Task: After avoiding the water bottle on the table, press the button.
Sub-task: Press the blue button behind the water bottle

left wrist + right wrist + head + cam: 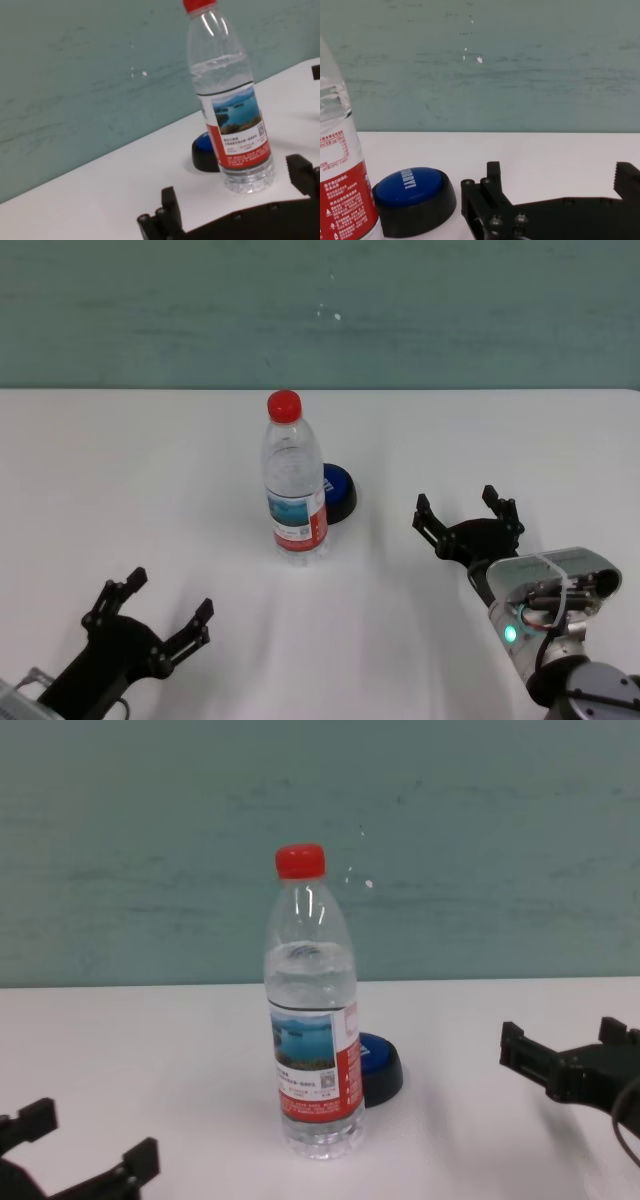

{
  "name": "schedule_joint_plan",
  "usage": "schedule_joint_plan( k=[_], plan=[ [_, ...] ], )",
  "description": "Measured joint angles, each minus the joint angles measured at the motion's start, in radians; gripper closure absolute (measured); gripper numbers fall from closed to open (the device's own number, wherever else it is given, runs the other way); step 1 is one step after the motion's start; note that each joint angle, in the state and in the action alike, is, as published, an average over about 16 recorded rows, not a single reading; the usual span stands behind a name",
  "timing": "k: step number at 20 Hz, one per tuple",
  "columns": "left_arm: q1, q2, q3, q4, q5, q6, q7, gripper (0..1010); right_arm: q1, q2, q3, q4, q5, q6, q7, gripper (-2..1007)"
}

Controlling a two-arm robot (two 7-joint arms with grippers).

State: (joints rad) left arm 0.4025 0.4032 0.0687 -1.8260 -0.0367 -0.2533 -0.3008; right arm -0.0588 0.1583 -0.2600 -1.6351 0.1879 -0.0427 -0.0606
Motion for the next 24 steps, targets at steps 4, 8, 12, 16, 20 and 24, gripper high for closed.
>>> schedule_joint_plan(
  k=[4,8,12,16,20,24],
  plan=[
    [-0.052,-0.01,0.021,0.039,0.006,0.007,0.001,10,0.0,0.0,0.0,0.0,0.0,0.0,0.0,1],
    [-0.116,-0.023,0.045,0.087,0.016,0.017,0.003,10,0.0,0.0,0.0,0.0,0.0,0.0,0.0,1],
    [-0.18,-0.036,0.068,0.133,0.025,0.027,0.006,10,0.0,0.0,0.0,0.0,0.0,0.0,0.0,1],
    [-0.239,-0.053,0.09,0.176,0.035,0.039,0.014,10,0.0,0.0,0.0,0.0,0.0,0.0,0.0,1],
    [-0.285,-0.069,0.111,0.212,0.043,0.051,0.022,10,0.0,0.0,0.0,0.0,0.0,0.0,0.0,1],
    [-0.318,-0.083,0.13,0.239,0.052,0.059,0.028,10,0.0,0.0,0.0,0.0,0.0,0.0,0.0,1]
  ],
)
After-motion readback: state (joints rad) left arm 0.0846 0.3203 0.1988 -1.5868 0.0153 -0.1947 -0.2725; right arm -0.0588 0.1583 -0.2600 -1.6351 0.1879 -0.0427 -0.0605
